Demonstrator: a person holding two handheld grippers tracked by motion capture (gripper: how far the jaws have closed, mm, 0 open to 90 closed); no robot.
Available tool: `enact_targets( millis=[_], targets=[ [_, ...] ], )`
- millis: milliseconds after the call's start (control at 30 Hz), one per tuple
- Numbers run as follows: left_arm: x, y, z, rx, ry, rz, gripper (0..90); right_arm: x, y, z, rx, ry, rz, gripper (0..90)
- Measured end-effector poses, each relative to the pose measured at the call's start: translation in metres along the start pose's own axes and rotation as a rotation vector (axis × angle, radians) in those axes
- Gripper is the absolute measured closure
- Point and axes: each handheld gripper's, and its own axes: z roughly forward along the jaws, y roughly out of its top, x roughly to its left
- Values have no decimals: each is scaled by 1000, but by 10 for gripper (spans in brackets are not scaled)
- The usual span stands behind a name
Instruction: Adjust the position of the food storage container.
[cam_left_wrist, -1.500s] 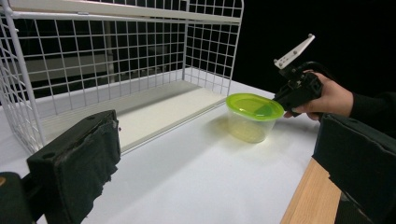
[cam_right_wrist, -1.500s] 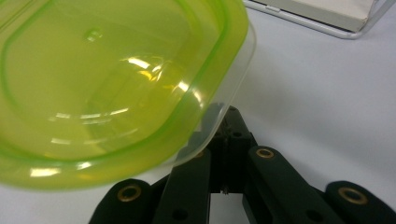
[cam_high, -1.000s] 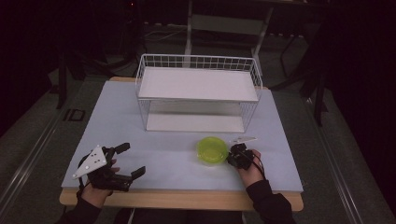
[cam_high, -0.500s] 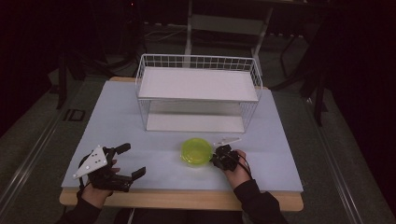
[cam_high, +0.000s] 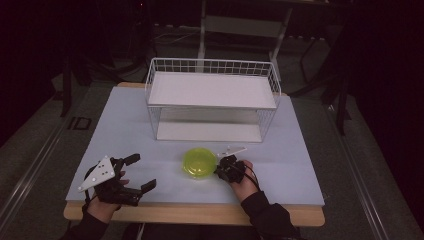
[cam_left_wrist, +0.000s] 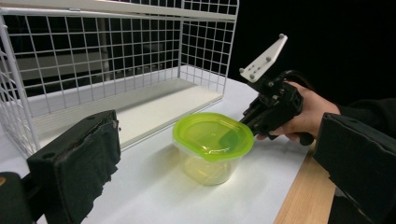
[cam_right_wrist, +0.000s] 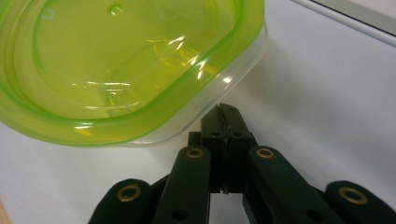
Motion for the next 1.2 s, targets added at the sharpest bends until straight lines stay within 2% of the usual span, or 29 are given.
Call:
enact_targets(
  millis=[133, 200, 300, 367, 433, 467, 567, 600, 633, 700, 733, 767, 800, 867, 933, 967, 1000, 1033, 1067, 1100, 1133, 1200],
  targets=[
    [0, 0, 0, 0, -5, 2, 15, 4, 2, 2, 0, 2, -18, 882],
    [0, 0, 0, 1, -10, 3, 15, 5, 1, -2, 2, -9, -34, 857],
    [0, 0, 1, 17, -6, 13, 15, 2, -1, -16, -12, -36, -54, 831],
    [-1, 0, 2, 21, -4, 24, 15, 1, -1, -27, -25, -74, -86, 804],
    [-2, 0, 2, 25, -8, 27, 15, 0, -2, -33, -39, -80, -92, 773],
    [-2, -1, 4, 35, -17, 23, 15, -1, -3, -48, -73, -92, -104, 724],
    [-3, -1, 7, 46, -23, 16, 15, -1, -7, -64, -114, -82, -98, 606],
    [-3, -1, 7, 46, -23, 16, 15, -1, -7, -64, -114, -82, -98, 606],
    [-5, -1, 8, 54, -16, 8, 15, -2, -10, -76, -134, -71, -94, 488],
    [-6, -1, 9, 62, -10, 17, 15, -2, -12, -83, -164, -78, -89, 433],
    [-7, 0, 9, 67, -24, 12, 15, -2, -12, -87, -177, -74, -83, 368],
    [-7, 0, 9, 67, -24, 12, 15, -2, -12, -87, -177, -74, -83, 368],
    [-9, 0, 11, 68, -42, 2, 15, -4, -13, -91, -181, -67, -70, 252],
    [-12, 0, 12, 74, -63, 4, 15, -6, -13, -92, -192, -16, -46, 166],
    [-12, 0, 13, 77, -64, 4, 15, -6, -14, -91, -192, -3, -33, 163],
    [-13, 0, 14, 85, -66, 4, 15, -5, -15, -91, -203, 30, -27, 137],
    [-13, 0, 14, 85, -66, 4, 15, -5, -15, -91, -203, 30, -27, 137],
    [-10, -1, 14, 85, -69, -16, 15, -4, -14, -91, -208, 29, -27, 143],
    [-10, -1, 14, 85, -69, -16, 15, -4, -14, -91, -208, 29, -27, 143],
    [-7, -1, 16, 90, -67, -40, 15, -3, -13, -92, -219, 34, -26, 149],
    [-7, -1, 16, 90, -67, -40, 15, -3, -13, -92, -219, 34, -26, 149],
    [-4, 1, 20, 96, -68, -59, 15, -1, -11, -95, -249, 29, -57, 160]
  ],
)
